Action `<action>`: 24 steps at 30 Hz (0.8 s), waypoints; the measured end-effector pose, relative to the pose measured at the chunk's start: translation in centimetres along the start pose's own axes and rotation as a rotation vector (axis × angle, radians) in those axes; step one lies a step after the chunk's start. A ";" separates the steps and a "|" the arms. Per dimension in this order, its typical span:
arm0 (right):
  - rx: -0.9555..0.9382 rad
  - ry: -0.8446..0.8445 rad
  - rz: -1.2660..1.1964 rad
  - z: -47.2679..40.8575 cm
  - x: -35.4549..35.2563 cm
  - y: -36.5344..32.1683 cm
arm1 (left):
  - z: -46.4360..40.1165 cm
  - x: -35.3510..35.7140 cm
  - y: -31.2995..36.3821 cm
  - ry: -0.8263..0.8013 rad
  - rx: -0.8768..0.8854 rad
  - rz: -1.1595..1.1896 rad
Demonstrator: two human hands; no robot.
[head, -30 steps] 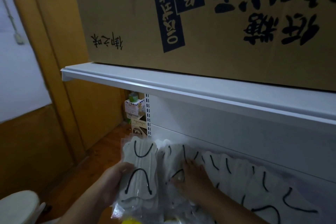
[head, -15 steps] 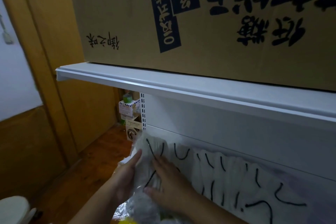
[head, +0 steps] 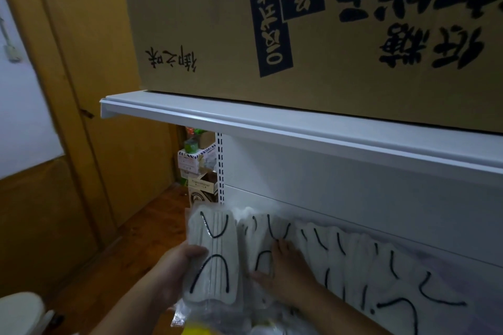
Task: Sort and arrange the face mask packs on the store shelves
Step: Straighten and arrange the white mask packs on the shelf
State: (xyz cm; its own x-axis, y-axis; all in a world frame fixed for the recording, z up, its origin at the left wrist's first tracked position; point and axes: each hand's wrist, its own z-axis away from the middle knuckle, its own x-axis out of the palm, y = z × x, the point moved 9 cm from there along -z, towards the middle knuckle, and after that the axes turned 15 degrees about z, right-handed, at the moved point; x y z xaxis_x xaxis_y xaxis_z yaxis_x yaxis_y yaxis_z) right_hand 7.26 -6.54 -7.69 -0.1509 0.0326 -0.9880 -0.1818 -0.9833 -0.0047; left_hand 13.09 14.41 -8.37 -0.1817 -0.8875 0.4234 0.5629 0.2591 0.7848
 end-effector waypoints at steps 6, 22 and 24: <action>0.088 0.252 -0.210 0.9 -4.0 0.8 | 0.4 -0.1 1.1 -0.028 -0.005 -0.075; 0.050 0.263 -0.162 5.2 -6.5 -0.3 | -0.8 13.7 -1.8 -0.316 -0.080 0.083; 0.119 0.270 -0.190 6.3 -6.7 2.1 | -1.0 15.9 -3.1 -0.337 -0.107 0.028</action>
State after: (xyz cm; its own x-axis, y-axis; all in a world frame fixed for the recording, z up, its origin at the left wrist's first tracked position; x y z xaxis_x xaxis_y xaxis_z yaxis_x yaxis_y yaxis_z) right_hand 1.77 -7.72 -0.07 0.1557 0.1493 -0.9765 -0.2965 -0.9359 -0.1904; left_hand 9.28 -0.91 -4.51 -0.4110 -0.7003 0.5836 0.6494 0.2244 0.7266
